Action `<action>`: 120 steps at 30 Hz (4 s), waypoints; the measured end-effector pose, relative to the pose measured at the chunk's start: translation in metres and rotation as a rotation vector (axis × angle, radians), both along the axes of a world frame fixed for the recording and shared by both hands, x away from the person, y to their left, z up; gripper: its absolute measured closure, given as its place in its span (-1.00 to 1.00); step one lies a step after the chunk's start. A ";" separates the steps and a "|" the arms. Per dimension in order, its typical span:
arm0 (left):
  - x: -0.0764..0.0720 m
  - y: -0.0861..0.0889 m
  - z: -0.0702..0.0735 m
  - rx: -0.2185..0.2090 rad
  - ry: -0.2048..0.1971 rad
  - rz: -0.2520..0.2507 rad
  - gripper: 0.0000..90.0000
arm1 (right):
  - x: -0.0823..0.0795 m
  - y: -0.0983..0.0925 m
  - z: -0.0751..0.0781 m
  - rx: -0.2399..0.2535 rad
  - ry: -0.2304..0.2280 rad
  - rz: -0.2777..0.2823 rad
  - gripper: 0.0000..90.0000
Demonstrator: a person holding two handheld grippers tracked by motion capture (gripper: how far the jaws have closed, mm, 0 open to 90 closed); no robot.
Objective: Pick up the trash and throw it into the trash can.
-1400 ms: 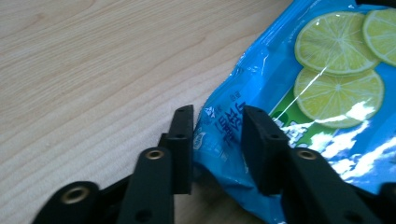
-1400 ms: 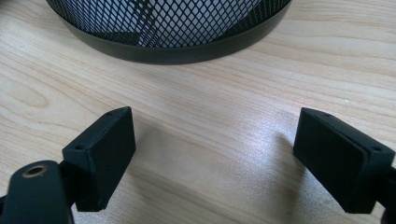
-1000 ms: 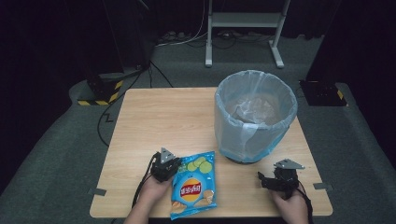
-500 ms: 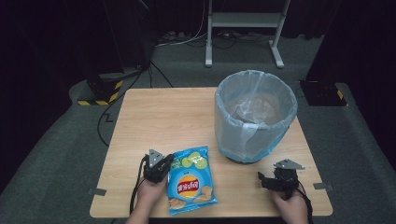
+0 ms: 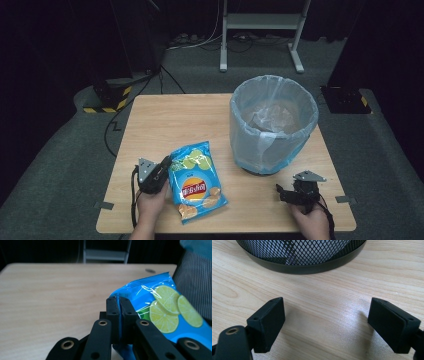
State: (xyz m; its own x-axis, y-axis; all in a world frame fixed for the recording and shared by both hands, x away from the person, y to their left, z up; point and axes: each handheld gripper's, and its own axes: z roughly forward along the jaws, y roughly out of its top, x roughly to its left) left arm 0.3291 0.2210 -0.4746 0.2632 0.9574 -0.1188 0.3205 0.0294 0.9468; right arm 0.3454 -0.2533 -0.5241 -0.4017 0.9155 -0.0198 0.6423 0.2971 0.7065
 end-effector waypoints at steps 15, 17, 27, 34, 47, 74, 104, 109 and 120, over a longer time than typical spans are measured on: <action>0.001 -0.010 0.081 -0.010 -0.202 0.058 0.94 | -0.001 0.000 0.000 0.003 -0.003 0.008 -0.65; 0.002 -0.011 0.090 -0.008 -0.218 0.059 0.94 | -0.001 0.000 0.000 0.003 -0.004 0.008 -0.64; 0.004 -0.017 0.138 -0.019 -0.312 0.074 0.93 | -0.001 0.000 0.000 0.003 -0.005 0.010 -0.63; 0.003 -0.017 0.164 -0.027 -0.386 0.092 0.93 | -0.001 0.000 0.000 0.003 -0.005 0.012 -0.63; 0.011 -0.016 0.210 -0.114 -0.468 0.098 0.94 | -0.002 0.001 0.000 0.002 -0.007 0.006 -0.61; 0.056 -0.099 0.260 -0.192 -0.531 -0.024 0.94 | -0.003 0.001 0.000 0.003 -0.007 0.006 -0.59; 0.097 -0.175 0.248 -0.196 -0.491 -0.088 0.94 | -0.003 0.001 0.000 0.007 -0.008 0.008 -0.56; 0.095 -0.176 0.239 -0.174 -0.484 -0.094 0.93 | -0.003 0.001 0.000 0.005 -0.009 0.010 -0.56; 0.085 -0.177 0.221 -0.127 -0.476 -0.111 0.92 | -0.003 0.001 0.000 0.005 -0.009 0.010 -0.56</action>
State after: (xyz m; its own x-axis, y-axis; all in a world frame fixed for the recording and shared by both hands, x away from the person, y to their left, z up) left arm 0.4142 0.0439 -0.2535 0.4157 0.9064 -0.0744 -0.1387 0.1440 0.9798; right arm 0.3426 -0.2521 -0.5237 -0.4108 0.9115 -0.0183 0.6331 0.2997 0.7137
